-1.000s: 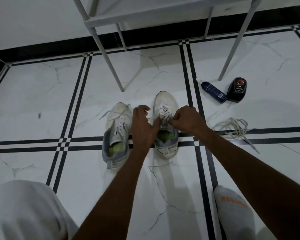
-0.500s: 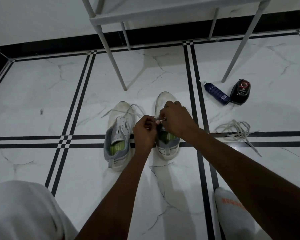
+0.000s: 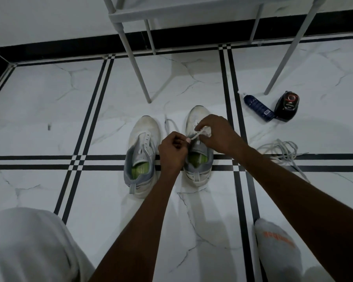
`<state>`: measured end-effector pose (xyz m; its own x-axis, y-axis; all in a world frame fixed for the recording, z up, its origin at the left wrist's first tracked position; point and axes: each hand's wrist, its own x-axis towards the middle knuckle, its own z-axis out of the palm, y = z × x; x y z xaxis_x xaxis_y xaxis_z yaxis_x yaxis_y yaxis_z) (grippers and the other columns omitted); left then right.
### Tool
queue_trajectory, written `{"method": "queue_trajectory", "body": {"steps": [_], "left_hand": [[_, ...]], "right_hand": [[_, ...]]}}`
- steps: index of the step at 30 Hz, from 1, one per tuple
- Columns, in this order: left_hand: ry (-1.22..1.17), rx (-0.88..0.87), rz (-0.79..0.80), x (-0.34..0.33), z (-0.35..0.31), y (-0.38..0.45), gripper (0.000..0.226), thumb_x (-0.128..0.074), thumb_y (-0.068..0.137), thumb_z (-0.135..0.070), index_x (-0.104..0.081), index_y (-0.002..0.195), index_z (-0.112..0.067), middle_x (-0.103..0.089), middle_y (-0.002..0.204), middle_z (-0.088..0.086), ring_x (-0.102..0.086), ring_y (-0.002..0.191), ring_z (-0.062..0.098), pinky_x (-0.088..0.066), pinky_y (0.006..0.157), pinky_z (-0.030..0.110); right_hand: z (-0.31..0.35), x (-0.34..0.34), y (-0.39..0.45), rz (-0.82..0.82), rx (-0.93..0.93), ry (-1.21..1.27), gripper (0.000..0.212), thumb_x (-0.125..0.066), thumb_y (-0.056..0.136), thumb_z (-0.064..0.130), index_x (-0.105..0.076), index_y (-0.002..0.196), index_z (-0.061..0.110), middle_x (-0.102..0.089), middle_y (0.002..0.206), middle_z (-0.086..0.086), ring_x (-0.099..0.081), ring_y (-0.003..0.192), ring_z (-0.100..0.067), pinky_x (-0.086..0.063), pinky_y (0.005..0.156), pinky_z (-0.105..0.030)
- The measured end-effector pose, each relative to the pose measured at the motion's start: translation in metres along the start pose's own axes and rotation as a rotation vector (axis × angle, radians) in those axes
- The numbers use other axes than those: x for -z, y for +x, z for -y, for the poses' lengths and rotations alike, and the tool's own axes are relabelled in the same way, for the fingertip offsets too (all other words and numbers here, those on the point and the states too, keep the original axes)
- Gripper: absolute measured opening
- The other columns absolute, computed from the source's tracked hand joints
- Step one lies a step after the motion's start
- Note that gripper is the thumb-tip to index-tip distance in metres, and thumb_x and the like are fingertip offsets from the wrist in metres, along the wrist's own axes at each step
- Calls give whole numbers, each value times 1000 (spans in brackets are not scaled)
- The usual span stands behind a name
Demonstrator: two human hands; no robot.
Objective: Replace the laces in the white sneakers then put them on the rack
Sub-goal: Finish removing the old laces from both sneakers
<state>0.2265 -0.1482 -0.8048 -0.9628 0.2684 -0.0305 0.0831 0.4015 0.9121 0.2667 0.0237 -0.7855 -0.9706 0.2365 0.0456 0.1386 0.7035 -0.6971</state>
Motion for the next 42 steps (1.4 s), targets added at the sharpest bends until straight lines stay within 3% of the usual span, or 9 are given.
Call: {"method": "queue_trajectory", "body": {"steps": [5,10,17,19,22,25,31,36,42], "left_hand": [[-5,25,7,-1,-2,-3,6,-71,90,-8,-69,87,-2,-72,78,6,-65,68,0,-49,59,9],[-5,19,8,0,-3,-3,4,-71,88,-6,-69,86,-2,-71,77,7,-63,68,3,-50,59,11],[25,-9,15,-1,1,0,3,-71,86,-3,-69,84,-5,-71,77,5,-65,71,8,-50,62,12],[32,-15,12,-4,2,0,5,-71,86,-5,-69,82,-7,-70,76,3,-65,70,10,-52,60,18],[39,-6,-13,-7,3,-2,8,-71,86,-6,-67,79,-8,-69,73,-1,-64,66,7,-51,57,18],[35,-4,-13,-7,2,-2,9,-74,86,-10,-68,80,-8,-69,74,-2,-64,67,5,-49,58,13],[70,1,-10,-5,2,-1,7,-70,86,-5,-67,80,-8,-67,71,-5,-61,65,0,-46,58,10],[81,-26,-7,-4,4,-2,10,-66,85,2,-65,82,-8,-67,73,-2,-60,66,2,-47,59,12],[60,-39,-50,-8,6,-6,7,-72,88,-10,-66,89,-9,-67,70,-2,-63,65,2,-49,56,13]], "right_hand": [[13,-11,4,239,-11,-229,24,-81,75,33,-73,71,11,-66,77,-7,-64,73,-23,-54,65,-39],[14,-9,9,257,-72,-130,25,-74,85,28,-75,72,7,-68,77,-16,-66,76,-29,-54,70,-42],[-39,57,13,-587,-515,-51,21,-73,85,21,-64,72,7,-64,73,-4,-66,77,-17,-50,76,-23],[-45,57,9,-527,-446,-35,12,-75,82,22,-70,82,12,-70,86,-7,-65,86,-18,-51,85,-22],[-28,19,-4,-146,-137,-82,46,-78,77,39,-71,115,13,-66,117,-12,-58,114,-29,-42,102,-48],[-2,-5,-10,70,-51,-295,39,-69,80,40,-73,113,20,-60,125,-9,-50,121,-32,-41,102,-46],[14,-13,-11,10,110,-467,19,-58,94,14,-72,106,8,-60,114,-10,-51,108,-28,-42,88,-36],[-33,33,-5,-485,-410,-150,15,-66,90,10,-74,89,-2,-70,90,-13,-64,95,-28,-39,85,-21],[-27,15,-8,-274,-270,-149,38,-78,83,29,-69,112,8,-57,125,-15,-52,119,-29,-36,99,-30]]}}
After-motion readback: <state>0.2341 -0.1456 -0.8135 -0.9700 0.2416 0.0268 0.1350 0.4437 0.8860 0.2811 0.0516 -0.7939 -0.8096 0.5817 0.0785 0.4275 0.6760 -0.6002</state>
